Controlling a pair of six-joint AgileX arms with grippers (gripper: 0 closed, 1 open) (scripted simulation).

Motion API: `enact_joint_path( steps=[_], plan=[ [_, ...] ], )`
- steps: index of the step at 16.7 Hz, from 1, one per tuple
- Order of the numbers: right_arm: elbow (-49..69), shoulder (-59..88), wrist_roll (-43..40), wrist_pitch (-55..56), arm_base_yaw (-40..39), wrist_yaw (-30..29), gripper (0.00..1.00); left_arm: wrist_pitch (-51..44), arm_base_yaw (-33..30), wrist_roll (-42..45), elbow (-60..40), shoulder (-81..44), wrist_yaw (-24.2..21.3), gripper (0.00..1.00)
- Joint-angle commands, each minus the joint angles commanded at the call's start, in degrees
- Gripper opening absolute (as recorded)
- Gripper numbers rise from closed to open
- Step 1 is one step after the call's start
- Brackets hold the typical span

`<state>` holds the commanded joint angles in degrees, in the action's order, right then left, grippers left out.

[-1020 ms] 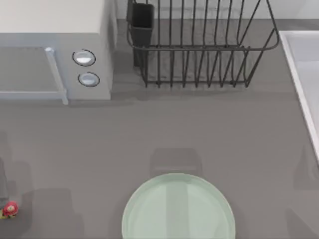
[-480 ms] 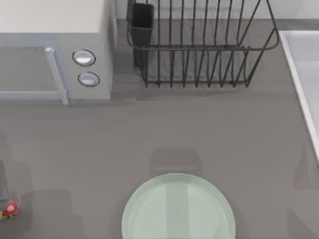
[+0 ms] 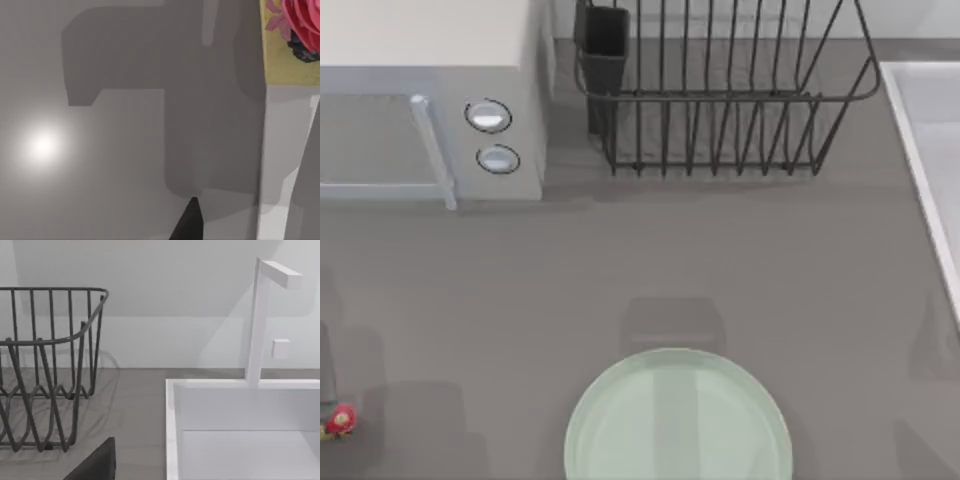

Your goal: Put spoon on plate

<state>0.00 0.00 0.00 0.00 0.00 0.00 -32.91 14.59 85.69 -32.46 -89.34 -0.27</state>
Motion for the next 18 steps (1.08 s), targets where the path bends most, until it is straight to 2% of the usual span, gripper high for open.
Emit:
enact_joint_path(
  steps=[2,3,7,14,18],
  plan=[
    [0.00,0.00,0.00,0.00,0.00,0.00,1.00,0.00,0.00,0.00,0.00,0.00,0.00,0.00],
    [0.00,0.00,0.00,0.00,0.00,0.00,1.00,-6.80,-0.21,-2.25,-2.66,3.94,0.23,0.00],
    [0.00,0.00,0.00,0.00,0.00,0.00,1.00,-11.03,-0.25,-1.89,-5.83,5.42,0.23,0.00],
    [0.00,0.00,0.00,0.00,0.00,0.00,1.00,-31.52,-0.47,-2.35,-17.58,12.73,0.21,0.00],
    [0.00,0.00,0.00,0.00,0.00,0.00,1.00,-33.60,-0.49,-2.69,-19.27,14.12,0.20,0.00]
  ],
)
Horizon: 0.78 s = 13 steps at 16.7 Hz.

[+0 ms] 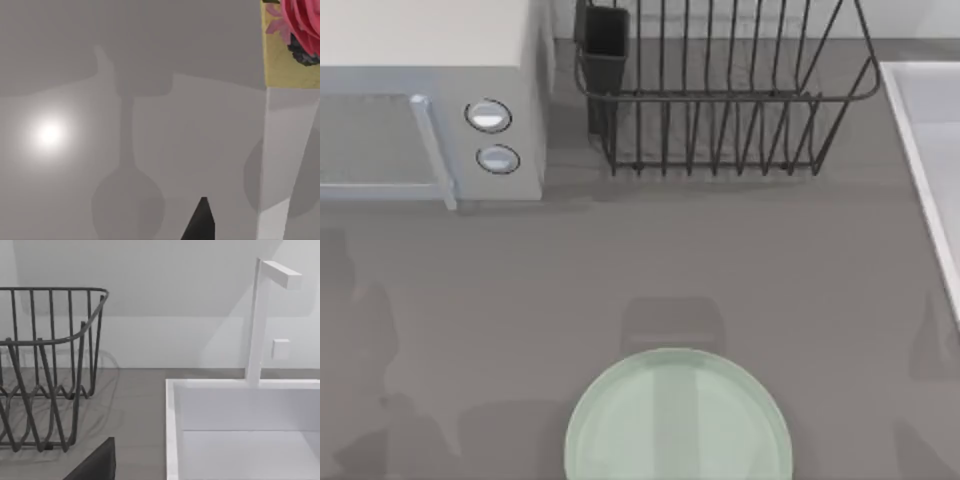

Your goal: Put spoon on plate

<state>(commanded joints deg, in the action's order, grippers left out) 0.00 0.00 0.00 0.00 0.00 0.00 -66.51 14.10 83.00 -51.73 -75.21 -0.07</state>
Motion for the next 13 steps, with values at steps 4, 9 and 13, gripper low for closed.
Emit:
enact_joint_path(
  steps=[4,9,13],
  plan=[
    [0.00,0.00,0.00,0.00,0.00,0.00,1.00,0.15,-0.66,-0.41,-0.28,-0.80,0.02,0.00],
    [0.00,0.00,0.00,0.00,0.00,0.00,1.00,0.41,-12.82,-8.79,-6.14,-8.06,0.14,0.00],
    [0.00,0.00,0.00,0.00,0.00,0.00,1.00,1.43,-31.63,-20.90,-12.62,-16.76,0.08,0.00]
  ],
)
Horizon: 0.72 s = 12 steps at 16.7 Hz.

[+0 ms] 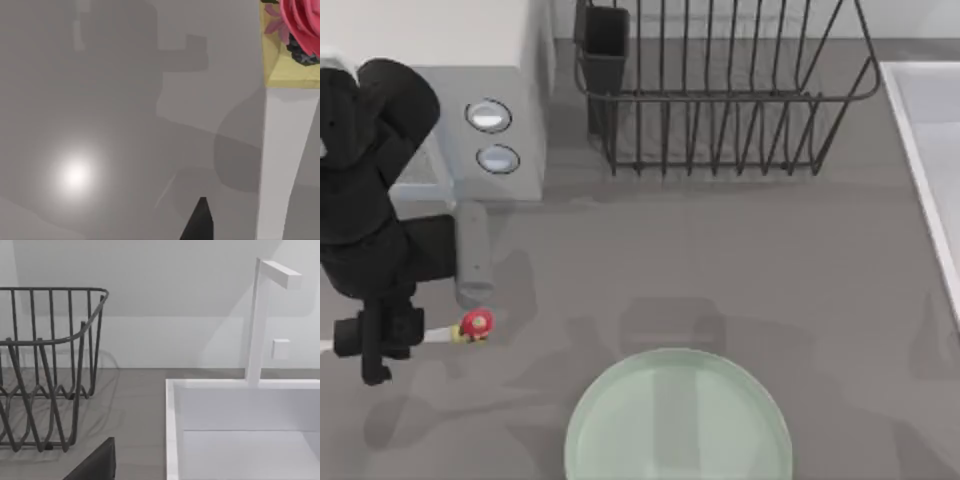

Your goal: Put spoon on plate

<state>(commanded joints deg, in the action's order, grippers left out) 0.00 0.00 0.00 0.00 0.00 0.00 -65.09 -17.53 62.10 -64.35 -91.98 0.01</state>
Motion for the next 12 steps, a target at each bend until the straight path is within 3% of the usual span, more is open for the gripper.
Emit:
enact_joint_path(
  steps=[4,7,12],
  plan=[
    [0.00,0.00,0.00,0.00,0.00,0.00,1.00,1.83,-21.32,-14.41,-6.56,-8.54,-0.19,0.00],
    [0.00,0.00,0.00,0.00,0.00,0.00,1.00,3.74,-33.54,-24.44,-10.67,-13.24,-0.06,0.00],
    [0.00,0.00,0.00,0.00,0.00,0.00,1.00,5.89,-41.92,-32.46,-13.70,-16.37,0.35,0.00]
  ],
)
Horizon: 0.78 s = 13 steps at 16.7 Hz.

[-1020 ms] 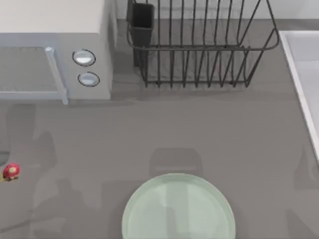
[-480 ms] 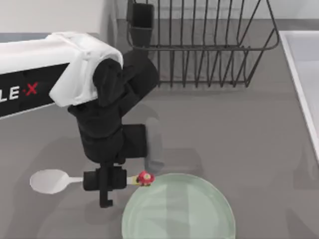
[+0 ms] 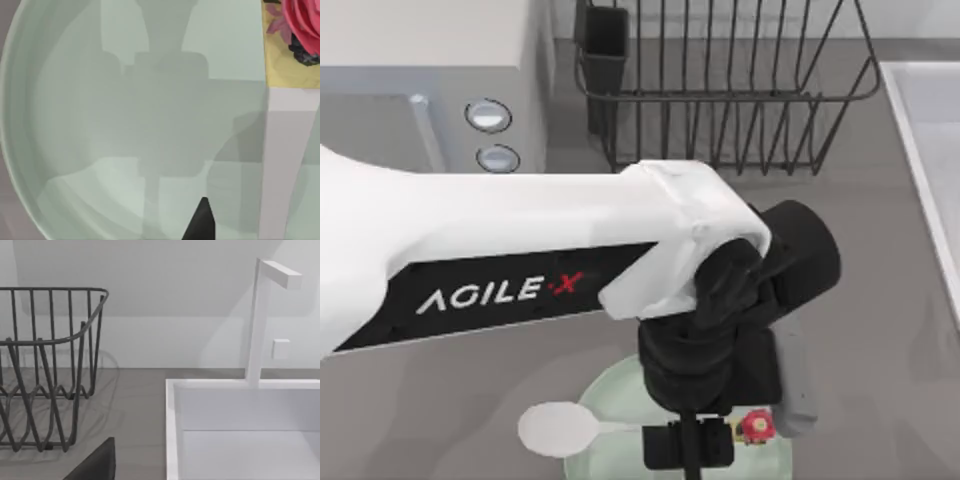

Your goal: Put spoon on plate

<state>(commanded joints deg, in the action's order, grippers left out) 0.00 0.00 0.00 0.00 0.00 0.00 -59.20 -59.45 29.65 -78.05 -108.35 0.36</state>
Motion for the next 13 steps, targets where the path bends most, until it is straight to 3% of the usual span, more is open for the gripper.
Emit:
enact_joint_path(
  steps=[13],
  plan=[
    [0.00,0.00,0.00,0.00,0.00,0.00,1.00,6.03,-0.93,-0.65,-2.32,-0.40,2.34,0.00]
  ],
)
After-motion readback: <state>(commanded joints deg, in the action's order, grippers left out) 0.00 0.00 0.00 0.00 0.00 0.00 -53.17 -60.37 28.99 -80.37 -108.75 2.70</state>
